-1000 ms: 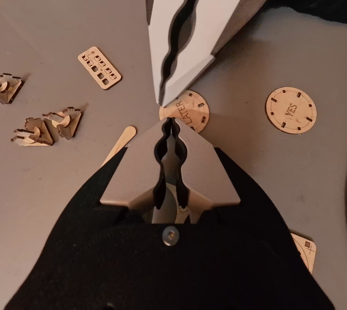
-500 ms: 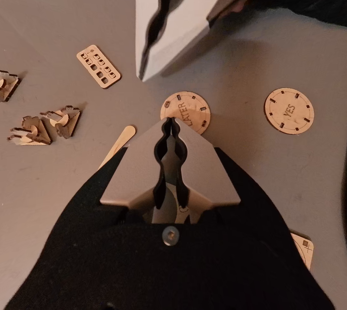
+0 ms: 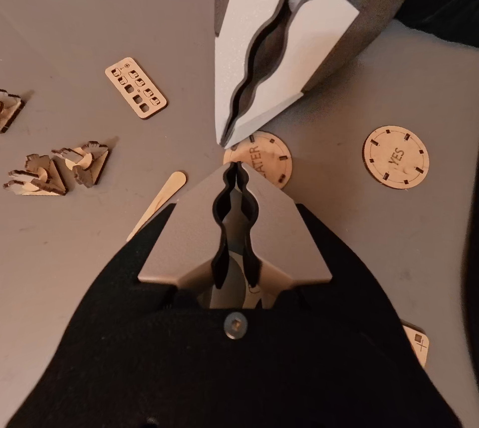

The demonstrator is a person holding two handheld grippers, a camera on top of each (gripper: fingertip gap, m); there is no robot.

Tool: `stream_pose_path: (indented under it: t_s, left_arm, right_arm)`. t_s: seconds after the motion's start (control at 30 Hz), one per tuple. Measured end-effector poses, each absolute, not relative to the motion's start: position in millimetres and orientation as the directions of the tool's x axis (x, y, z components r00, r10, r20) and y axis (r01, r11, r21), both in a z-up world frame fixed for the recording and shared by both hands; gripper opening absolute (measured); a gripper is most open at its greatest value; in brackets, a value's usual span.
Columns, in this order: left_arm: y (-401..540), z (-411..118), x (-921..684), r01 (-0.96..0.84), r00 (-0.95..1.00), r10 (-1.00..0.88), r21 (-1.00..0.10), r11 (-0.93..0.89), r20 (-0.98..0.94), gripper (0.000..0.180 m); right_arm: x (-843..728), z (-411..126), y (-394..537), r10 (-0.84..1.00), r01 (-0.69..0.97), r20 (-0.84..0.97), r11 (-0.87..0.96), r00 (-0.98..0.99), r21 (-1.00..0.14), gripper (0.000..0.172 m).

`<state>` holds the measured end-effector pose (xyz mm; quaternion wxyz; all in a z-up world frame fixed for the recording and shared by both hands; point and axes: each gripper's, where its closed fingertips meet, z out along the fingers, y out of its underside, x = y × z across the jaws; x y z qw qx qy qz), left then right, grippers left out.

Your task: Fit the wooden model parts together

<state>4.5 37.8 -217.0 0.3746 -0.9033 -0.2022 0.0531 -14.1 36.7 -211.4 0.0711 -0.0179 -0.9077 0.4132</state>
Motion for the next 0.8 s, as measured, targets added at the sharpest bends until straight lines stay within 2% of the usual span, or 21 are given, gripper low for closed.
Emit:
stream_pose_path:
  t_s: [0.07, 0.17, 0.23, 0.3, 0.37, 0.53, 0.63, 0.67, 0.73, 0.8]
  left_arm:
    - [37.8, -217.0, 4.5, 0.339, 0.910, 0.409, -0.698, -0.631, 0.072, 0.001]
    - [37.7, -217.0, 4.5, 0.341, 0.909, 0.410, -0.698, -0.630, 0.075, 0.001]
    - [37.7, -217.0, 4.5, 0.339, 0.909, 0.410, -0.698, -0.631, 0.071, 0.001]
    - [37.8, -217.0, 4.6, 0.345, 0.907, 0.414, -0.697, -0.628, 0.076, 0.001]
    - [37.8, -217.0, 4.6, 0.354, 0.904, 0.418, -0.697, -0.624, 0.085, 0.001]
    - [37.7, -217.0, 4.6, 0.353, 0.904, 0.418, -0.697, -0.625, 0.083, 0.001]
    - [37.6, -217.0, 4.6, 0.354, 0.904, 0.418, -0.697, -0.624, 0.085, 0.001]
    - [37.6, -217.1, 4.6, 0.356, 0.904, 0.418, -0.697, -0.623, 0.087, 0.001]
    - [37.6, -216.9, 4.6, 0.357, 0.904, 0.418, -0.697, -0.623, 0.089, 0.001]
    - [37.6, -216.9, 4.6, 0.357, 0.904, 0.418, -0.697, -0.622, 0.089, 0.001]
  right_arm:
    - [-10.9, -204.5, 38.6, 0.062, -0.065, 0.138, 0.649, -0.989, -0.758, 0.000]
    - [-28.7, -184.5, 40.7, 0.175, -0.003, 0.126, 0.573, -0.976, -0.820, 0.000]
    - [-34.8, -185.8, 41.8, 0.203, -0.005, 0.150, 0.576, -0.968, -0.817, 0.000]
    - [-12.1, -206.8, 38.0, 0.088, -0.014, 0.092, 0.647, -0.992, -0.763, 0.000]
    - [13.5, -210.1, 31.9, -0.020, -0.021, 0.010, 0.651, -1.000, -0.759, 0.000]
    - [-30.2, -191.7, 43.5, 0.185, 0.015, 0.122, 0.605, -0.975, -0.796, 0.000]
    - [-9.7, -203.8, 38.5, 0.108, 0.064, 0.003, 0.611, -0.994, -0.789, 0.000]
    - [-3.8, -205.0, 36.3, 0.097, 0.085, -0.032, 0.611, -0.995, -0.787, 0.006]
    - [0.2, -200.5, 34.5, 0.104, 0.102, -0.049, 0.594, -0.993, -0.798, 0.049]
    - [3.5, -196.1, 35.2, 0.101, 0.108, -0.060, 0.579, -0.993, -0.808, 0.065]
